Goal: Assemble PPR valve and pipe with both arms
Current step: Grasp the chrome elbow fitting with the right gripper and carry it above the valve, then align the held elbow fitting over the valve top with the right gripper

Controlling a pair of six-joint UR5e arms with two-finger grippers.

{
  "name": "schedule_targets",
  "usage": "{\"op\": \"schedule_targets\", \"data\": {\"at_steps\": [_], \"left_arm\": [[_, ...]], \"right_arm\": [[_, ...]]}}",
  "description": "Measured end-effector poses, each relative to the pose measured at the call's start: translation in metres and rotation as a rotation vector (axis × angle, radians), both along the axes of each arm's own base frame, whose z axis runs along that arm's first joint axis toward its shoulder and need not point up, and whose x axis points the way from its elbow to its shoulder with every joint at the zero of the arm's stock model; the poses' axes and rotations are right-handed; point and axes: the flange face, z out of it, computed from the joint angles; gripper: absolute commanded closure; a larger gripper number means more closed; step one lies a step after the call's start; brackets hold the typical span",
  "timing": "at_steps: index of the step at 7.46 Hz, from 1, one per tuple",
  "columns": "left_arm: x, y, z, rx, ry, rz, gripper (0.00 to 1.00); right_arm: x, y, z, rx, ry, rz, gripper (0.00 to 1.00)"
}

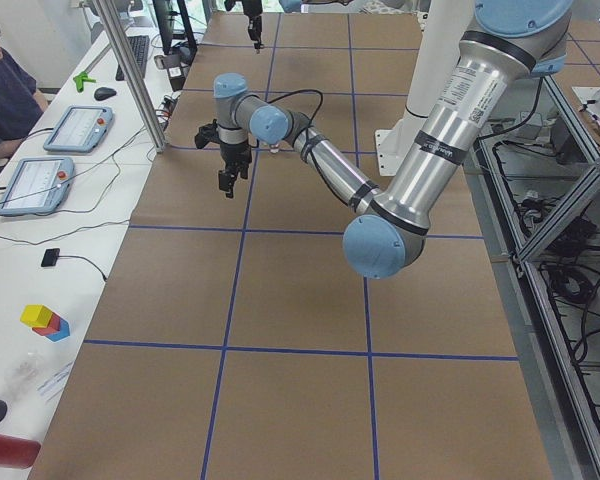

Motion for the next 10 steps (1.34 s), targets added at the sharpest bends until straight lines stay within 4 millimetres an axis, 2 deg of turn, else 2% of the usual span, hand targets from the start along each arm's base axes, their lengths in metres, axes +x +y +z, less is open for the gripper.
{"op": "schedule_targets", "data": {"at_steps": [2,3,5,7,9,10], "left_arm": [[-0.034,0.000,0.062,0.048,-0.014,0.018,0.00],[-0.041,-0.001,0.080,0.055,-0.020,0.025,0.00],[-0.044,-0.002,0.093,0.054,-0.025,0.030,0.00],[-0.043,-0.003,0.098,0.047,-0.029,0.032,0.00],[-0.042,-0.003,0.099,0.045,-0.030,0.033,0.00],[-0.042,-0.003,0.099,0.045,-0.030,0.033,0.00]], "right_arm": [[-0.083,0.028,-0.070,-0.091,-0.009,0.083,1.00],[-0.118,0.033,-0.099,-0.112,-0.003,0.099,1.00],[-0.181,0.030,-0.144,-0.130,0.014,0.074,1.00],[-0.222,0.046,-0.154,-0.131,0.034,0.031,1.00],[-0.247,0.058,-0.151,-0.099,0.048,0.009,1.00],[-0.257,0.056,-0.148,-0.084,0.039,0.008,1.00]]}}
